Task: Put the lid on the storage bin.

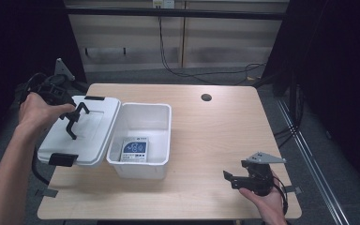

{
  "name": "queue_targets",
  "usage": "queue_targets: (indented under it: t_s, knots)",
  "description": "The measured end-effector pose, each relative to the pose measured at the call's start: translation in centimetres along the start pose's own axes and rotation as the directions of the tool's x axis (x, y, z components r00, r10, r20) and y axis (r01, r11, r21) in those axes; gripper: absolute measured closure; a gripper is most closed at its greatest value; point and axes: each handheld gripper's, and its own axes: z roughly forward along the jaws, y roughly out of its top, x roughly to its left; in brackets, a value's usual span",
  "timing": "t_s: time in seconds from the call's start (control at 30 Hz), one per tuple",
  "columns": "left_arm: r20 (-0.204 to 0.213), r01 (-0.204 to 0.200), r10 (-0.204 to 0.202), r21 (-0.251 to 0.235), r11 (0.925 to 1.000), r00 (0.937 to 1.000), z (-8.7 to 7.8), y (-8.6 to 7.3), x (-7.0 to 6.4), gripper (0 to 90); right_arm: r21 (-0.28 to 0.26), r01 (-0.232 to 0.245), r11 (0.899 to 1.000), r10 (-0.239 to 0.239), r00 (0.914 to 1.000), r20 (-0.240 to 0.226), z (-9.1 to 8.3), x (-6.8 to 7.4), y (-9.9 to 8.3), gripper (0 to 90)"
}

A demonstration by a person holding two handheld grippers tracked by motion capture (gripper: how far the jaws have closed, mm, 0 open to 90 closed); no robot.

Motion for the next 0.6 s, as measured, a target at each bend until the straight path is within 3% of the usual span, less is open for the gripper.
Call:
queue_targets:
  t_s: [0.6]
  knots:
    - [0.023,-0.064,0.064,-0.013,0.9979,0.9977,-0.5,0.9,-4.3,85.0,0.002,0.002,1.000,-0.002,1.0000,0.001,0.0,0.0,0.0,17.5]
